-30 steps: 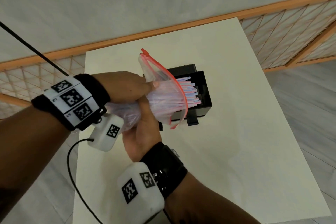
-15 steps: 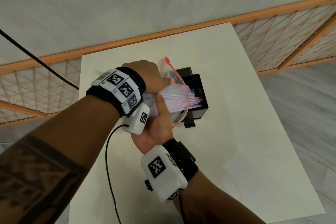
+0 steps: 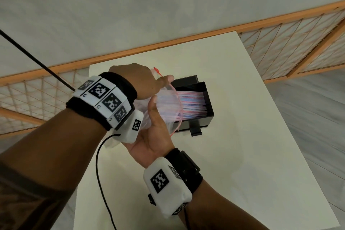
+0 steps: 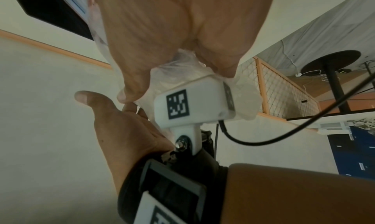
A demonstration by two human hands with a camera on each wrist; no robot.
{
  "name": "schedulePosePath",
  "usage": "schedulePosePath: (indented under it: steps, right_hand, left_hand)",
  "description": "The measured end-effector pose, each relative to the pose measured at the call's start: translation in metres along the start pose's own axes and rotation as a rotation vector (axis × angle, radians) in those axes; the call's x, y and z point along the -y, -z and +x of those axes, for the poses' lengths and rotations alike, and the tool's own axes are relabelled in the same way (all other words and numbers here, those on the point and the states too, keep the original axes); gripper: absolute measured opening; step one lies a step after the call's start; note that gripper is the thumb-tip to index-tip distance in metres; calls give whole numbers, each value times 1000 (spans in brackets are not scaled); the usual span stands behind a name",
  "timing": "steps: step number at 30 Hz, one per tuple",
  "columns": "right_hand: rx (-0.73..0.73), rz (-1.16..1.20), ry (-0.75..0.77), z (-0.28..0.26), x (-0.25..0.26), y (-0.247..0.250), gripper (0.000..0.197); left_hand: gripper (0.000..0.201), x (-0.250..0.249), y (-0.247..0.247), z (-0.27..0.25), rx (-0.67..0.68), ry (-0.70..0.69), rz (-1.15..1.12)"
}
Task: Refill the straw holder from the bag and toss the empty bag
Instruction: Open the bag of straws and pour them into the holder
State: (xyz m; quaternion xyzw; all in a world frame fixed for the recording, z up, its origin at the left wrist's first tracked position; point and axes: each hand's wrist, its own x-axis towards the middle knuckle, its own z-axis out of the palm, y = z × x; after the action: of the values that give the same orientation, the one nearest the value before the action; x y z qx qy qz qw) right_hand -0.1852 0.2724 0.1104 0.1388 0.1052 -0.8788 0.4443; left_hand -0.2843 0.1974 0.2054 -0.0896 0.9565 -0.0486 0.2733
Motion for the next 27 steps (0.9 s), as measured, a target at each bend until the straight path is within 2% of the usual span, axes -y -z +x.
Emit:
schedulePosePath:
  steps: [9, 13, 15, 18, 21, 24, 25, 26, 27]
  right_hand:
    - [26, -105, -98, -9, -25, -21, 65]
    - [101, -130, -129, -14, -41, -31, 64]
    - [113, -168, -149, -17, -49, -33, 69]
    - [83, -318, -144, -19, -63, -34, 86]
    - [32, -511, -150, -23, -72, -32, 88]
    - [30, -670, -184, -27, -78, -21, 60]
    - [7, -727, -198, -26, -82, -15, 52]
    - [-19, -789, -193, -27, -85, -9, 49]
    - [-36, -887, -168, -26, -87, -3, 54]
  left_hand:
    - [99, 33, 12, -40, -101, 43, 9]
    - [98, 50, 15, -58, -148, 65, -5]
    - [96, 62, 15, -71, -167, 68, -30]
    - [78, 83, 7, -93, -236, 92, -96]
    - [56, 108, -19, -115, -337, 138, -184]
    - [28, 133, -65, -132, -474, 156, -346]
    - [23, 143, -85, -136, -464, 173, -450]
    - [26, 151, -106, -140, -447, 177, -567]
    - [35, 158, -126, -144, -439, 199, -675]
